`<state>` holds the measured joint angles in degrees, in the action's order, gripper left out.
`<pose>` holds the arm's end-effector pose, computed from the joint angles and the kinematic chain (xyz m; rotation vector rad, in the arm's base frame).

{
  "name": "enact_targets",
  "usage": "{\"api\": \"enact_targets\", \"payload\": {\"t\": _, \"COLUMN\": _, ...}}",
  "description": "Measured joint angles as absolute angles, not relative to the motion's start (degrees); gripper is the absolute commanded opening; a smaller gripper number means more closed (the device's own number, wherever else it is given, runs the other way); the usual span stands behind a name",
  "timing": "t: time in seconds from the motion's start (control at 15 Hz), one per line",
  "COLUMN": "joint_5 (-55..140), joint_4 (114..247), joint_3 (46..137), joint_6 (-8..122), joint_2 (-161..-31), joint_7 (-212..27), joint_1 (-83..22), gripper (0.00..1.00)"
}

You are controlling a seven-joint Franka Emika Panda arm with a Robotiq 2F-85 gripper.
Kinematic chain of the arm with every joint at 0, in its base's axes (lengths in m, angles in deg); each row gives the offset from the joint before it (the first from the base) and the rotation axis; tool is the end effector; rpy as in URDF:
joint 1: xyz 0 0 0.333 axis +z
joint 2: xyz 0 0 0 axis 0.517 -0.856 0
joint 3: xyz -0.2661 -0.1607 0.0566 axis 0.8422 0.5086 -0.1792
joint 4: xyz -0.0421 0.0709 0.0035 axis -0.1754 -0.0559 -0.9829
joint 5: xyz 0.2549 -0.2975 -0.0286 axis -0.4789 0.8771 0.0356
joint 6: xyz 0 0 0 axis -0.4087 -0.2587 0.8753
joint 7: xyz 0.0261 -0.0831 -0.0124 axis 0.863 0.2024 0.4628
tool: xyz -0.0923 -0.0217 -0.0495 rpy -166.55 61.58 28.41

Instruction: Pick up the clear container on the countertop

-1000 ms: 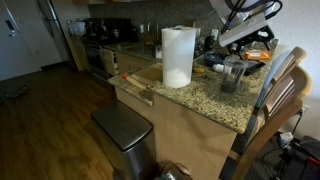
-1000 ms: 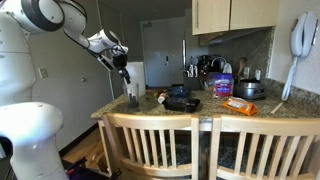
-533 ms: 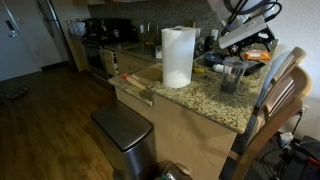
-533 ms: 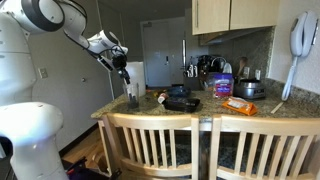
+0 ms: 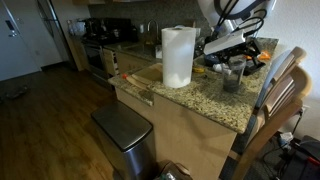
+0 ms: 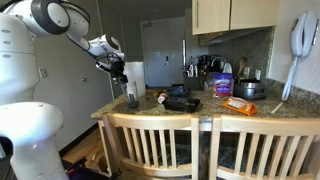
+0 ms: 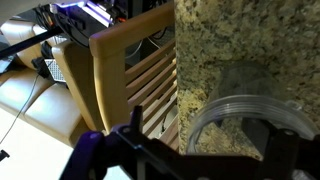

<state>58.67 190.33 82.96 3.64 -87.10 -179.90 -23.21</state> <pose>0.5356 0.0766 0.4530 1.9870 -1.5898 -0.0585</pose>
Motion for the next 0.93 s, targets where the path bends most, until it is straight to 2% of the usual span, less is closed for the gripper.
{"api": "enact_targets", "payload": {"t": 0.27, "joint_5": 58.6, "joint_4": 190.0, "joint_3": 83.0, "joint_6": 3.6, "joint_2": -87.6, "joint_7": -180.0, "joint_1": -23.2, "gripper": 1.00}}
{"api": "enact_targets", "payload": {"t": 0.33, "joint_5": 58.7, "joint_4": 190.0, "joint_3": 83.0, "joint_6": 3.6, "joint_2": -87.6, "joint_7": -180.0, "joint_1": -23.2, "gripper": 0.75}}
{"api": "enact_targets", "payload": {"t": 0.4, "joint_5": 58.7, "joint_4": 190.0, "joint_3": 83.0, "joint_6": 3.6, "joint_2": -87.6, "joint_7": -180.0, "joint_1": -23.2, "gripper": 0.74}}
{"api": "enact_targets", "payload": {"t": 0.93, "joint_5": 58.7, "joint_4": 188.7, "joint_3": 83.0, "joint_6": 4.4, "joint_2": -88.4, "joint_7": -178.3, "joint_1": -23.2, "gripper": 0.16}}
